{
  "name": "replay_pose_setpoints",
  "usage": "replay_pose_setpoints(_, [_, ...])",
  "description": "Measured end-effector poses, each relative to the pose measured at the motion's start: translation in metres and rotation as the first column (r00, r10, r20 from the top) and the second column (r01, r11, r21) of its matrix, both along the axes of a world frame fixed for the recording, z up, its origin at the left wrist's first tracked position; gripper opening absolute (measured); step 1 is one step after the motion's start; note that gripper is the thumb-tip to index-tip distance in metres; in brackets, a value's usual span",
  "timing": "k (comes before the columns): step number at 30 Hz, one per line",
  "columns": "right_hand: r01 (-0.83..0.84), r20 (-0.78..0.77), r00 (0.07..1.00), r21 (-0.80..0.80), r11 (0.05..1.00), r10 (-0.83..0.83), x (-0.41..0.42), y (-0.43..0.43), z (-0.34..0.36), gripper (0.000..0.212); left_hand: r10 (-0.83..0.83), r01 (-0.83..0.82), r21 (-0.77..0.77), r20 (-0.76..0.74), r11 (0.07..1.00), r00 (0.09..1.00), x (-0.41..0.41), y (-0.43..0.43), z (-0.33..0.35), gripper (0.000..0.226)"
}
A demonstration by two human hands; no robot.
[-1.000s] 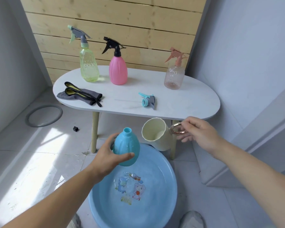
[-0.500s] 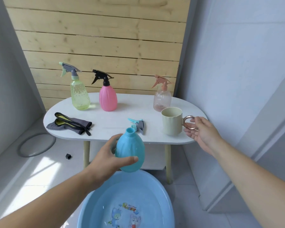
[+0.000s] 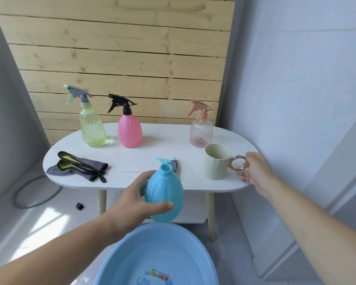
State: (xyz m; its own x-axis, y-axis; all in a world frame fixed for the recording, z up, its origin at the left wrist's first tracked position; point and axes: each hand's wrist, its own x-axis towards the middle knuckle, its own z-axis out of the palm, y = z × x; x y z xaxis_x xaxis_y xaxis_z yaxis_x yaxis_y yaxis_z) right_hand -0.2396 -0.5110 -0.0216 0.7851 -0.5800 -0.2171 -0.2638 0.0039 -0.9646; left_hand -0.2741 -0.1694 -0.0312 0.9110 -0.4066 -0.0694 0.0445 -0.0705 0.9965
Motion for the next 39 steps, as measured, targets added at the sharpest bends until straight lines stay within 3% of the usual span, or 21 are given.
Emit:
replay_pose_setpoints(4, [0.141, 0.165, 0.984, -0.512, 0.847, -0.064, -0.010, 0.020, 0.026, 0.022, 0.005, -0.005, -0.015, -0.017, 1.000, 1.000, 0.000, 0.004, -0.001, 0.073])
replay_pose_setpoints(7, [0.037, 0.250, 0.958, -0.601, 0.798, 0.144, -0.014, 0.064, 0.054, 0.017, 0.023, -0.024, -0.014, -0.021, 1.000, 1.000, 0.001, 0.010, 0.000, 0.069])
replay_pose_setpoints(9, [-0.170, 0.115, 0.943, -0.639, 0.750, 0.311, -0.008, 0.094, 0.059, 0.021, 0.031, -0.031, -0.015, -0.024, 0.999, 0.999, 0.000, 0.014, 0.002, 0.067])
replay_pose_setpoints(11, [-0.394, -0.040, 0.890, -0.568, 0.723, 0.454, 0.000, 0.121, 0.054, 0.020, 0.038, -0.038, -0.018, -0.030, 0.999, 0.999, -0.001, 0.019, 0.003, 0.067])
replay_pose_setpoints(13, [-0.516, -0.187, 0.846, -0.523, 0.679, 0.499, 0.011, 0.143, 0.043, 0.022, 0.044, -0.044, -0.015, -0.033, 0.999, 0.999, -0.002, 0.025, 0.003, 0.068])
replay_pose_setpoints(17, [-0.542, -0.390, 0.840, -0.572, 0.615, 0.378, 0.036, 0.160, 0.023, 0.039, 0.047, -0.046, 0.004, -0.030, 0.999, 0.998, -0.003, 0.033, 0.002, 0.069])
replay_pose_setpoints(22, [-0.501, -0.463, 0.846, -0.526, 0.687, 0.263, 0.060, 0.170, 0.009, 0.051, 0.065, -0.063, 0.053, -0.037, 0.997, 0.997, -0.002, 0.044, -0.004, 0.070])
replay_pose_setpoints(26, [-0.460, -0.425, 0.853, -0.337, 0.822, 0.303, 0.073, 0.181, 0.011, 0.043, 0.080, -0.079, 0.057, -0.033, 0.995, 0.996, 0.000, 0.047, -0.006, 0.073])
replay_pose_setpoints(33, [-0.415, -0.363, 0.875, -0.224, 0.882, 0.320, 0.082, 0.185, -0.001, 0.047, 0.075, -0.073, 0.057, -0.026, 0.996, 0.997, -0.001, 0.050, -0.008, 0.075])
replay_pose_setpoints(35, [-0.371, -0.272, 0.908, -0.163, 0.914, 0.319, 0.082, 0.183, -0.001, 0.046, 0.077, -0.075, 0.063, -0.025, 0.995, 0.997, -0.001, 0.051, -0.008, 0.074])
replay_pose_setpoints(39, [-0.321, 0.087, 0.945, 0.091, 0.943, 0.314, 0.077, 0.178, 0.025, 0.029, 0.097, -0.095, 0.075, -0.027, 0.993, 0.995, 0.003, 0.051, -0.009, 0.072])
